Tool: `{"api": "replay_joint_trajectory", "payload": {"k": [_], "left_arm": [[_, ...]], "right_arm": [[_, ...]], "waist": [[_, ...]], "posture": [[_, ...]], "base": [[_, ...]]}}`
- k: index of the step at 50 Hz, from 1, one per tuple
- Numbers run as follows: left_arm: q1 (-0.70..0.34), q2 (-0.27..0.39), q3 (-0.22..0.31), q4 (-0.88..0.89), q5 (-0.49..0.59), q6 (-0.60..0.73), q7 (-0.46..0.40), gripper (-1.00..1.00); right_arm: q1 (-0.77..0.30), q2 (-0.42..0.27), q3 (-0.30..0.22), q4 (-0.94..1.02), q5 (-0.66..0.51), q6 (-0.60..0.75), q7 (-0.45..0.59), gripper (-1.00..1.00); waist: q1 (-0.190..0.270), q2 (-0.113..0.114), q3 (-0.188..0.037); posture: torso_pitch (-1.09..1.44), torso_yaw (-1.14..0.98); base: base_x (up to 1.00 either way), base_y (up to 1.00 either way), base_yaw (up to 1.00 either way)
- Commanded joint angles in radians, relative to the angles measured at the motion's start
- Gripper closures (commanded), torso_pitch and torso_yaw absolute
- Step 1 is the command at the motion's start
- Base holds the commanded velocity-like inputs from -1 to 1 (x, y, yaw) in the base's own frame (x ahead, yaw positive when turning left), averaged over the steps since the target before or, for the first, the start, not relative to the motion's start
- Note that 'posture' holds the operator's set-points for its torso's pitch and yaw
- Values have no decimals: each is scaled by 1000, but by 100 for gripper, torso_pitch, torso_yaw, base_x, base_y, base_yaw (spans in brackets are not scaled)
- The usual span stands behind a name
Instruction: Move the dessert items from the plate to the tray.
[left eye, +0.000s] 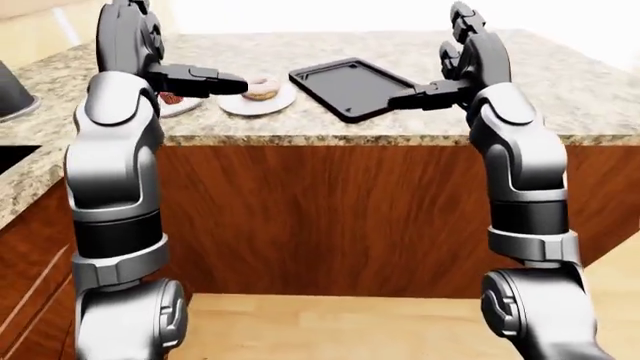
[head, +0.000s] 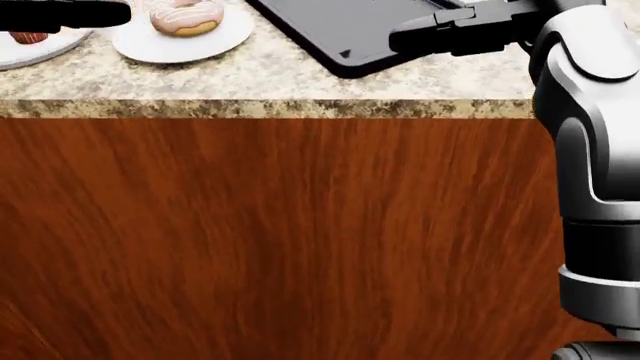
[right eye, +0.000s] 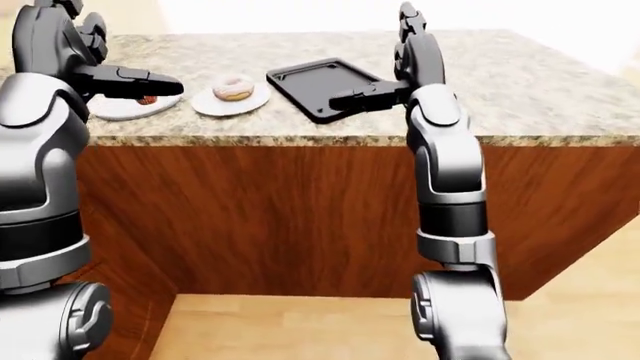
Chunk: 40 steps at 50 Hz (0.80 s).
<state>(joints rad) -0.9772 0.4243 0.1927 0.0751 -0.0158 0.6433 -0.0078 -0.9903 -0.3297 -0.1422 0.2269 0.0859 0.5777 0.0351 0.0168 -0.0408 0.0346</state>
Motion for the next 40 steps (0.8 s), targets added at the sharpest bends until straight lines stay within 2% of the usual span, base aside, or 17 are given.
{"api": "replay_joint_trajectory", "payload": {"k": [1, 5, 7, 8, 9, 15, 17, 20, 23, 25, 26, 29, 32, 35, 37, 39, 40], "left_arm": [[-33, 7, -2, -32, 5, -35, -3, -100], [-33, 6, -4, -30, 13, -39, -5, -100], [-34, 9, 1, -33, 13, -35, -8, -100], [-35, 10, 3, -33, 12, -34, -9, -100], [-36, 11, 5, -35, 11, -32, -8, -100], [-41, 18, 8, -32, 8, -33, -3, -100], [-42, 21, 11, -41, 5, -26, -3, -100], [-43, 24, 11, -36, 5, -31, 0, -100], [-41, 22, 8, -34, 5, -33, 2, -100], [-38, 22, 8, -41, 8, -33, 3, -100], [-37, 22, 9, -42, 8, -33, 3, -100], [-35, 21, 8, -47, 9, -31, 3, -100], [-33, 20, 6, -46, 12, -35, 4, -100], [-29, 22, 11, -61, 9, -24, 0, -100], [-30, 23, 12, -60, 8, -23, 0, -100], [-29, 22, 11, -55, 8, -28, 1, -100], [-28, 22, 11, -59, 7, -27, 1, -100]], "right_arm": [[-35, -11, -12, -22, -8, -36, -6, -100], [-33, -8, -14, -34, -2, -29, -6, -100], [-34, -8, -11, -27, -4, -34, -1, -100], [-33, -8, -11, -28, -4, -33, 1, -100], [-33, -7, -10, -29, -6, -34, 1, -100], [-26, 1, -3, -42, -20, -33, 3, -100], [-28, 3, -6, -37, -22, -36, 1, -100], [-26, 6, -5, -44, -25, -34, 0, -100], [-23, 6, -1, -40, -35, -33, -2, -100], [-18, 6, -5, -66, -39, -26, -5, -100], [-14, 7, -12, -87, -26, -14, 2, -100], [-11, 7, -9, -85, -29, -18, -5, -100], [-10, 6, -8, -88, -27, -17, -3, -100], [-11, 5, -10, -82, -24, -18, -1, -100], [-13, 5, -8, -75, -26, -23, -3, -100], [-14, 5, -9, -71, -25, -25, -3, -100], [-13, 6, -8, -72, -24, -25, -1, -100]], "waist": [[-3, -1, -19], [-21, 83, -21], [-32, 150, -66], [-22, 120, -27], [-29, 137, -12], [-23, 72, -7], [-23, 66, -33], [-14, 53, -10], [-6, 2, -12], [-2, 25, -15], [8, 32, -42], [-1, 30, -23], [-5, 27, -35], [-10, 47, -25], [-13, 78, -18], [-5, 156, -44], [-4, 107, -33]], "posture": [[0, 0], [0, 0], [0, 0], [0, 0], [0, 0], [0, 0], [0, 0], [0, 0], [0, 0], [0, 0], [0, 0], [0, 0], [0, 0], [0, 0], [0, 0], [0, 0], [0, 0]], "base": [[23, 31, 0], [23, 31, 0], [23, 31, 0], [23, 32, 0], [21, 31, 0], [20, 31, 0], [0, 10, 0], [0, 0, 0], [0, 0, 0], [0, 0, 0], [0, 0, 41], [0, 0, 49], [0, 0, 49], [0, 0, 49], [0, 0, 48], [0, 0, 50], [0, 0, 48]]}}
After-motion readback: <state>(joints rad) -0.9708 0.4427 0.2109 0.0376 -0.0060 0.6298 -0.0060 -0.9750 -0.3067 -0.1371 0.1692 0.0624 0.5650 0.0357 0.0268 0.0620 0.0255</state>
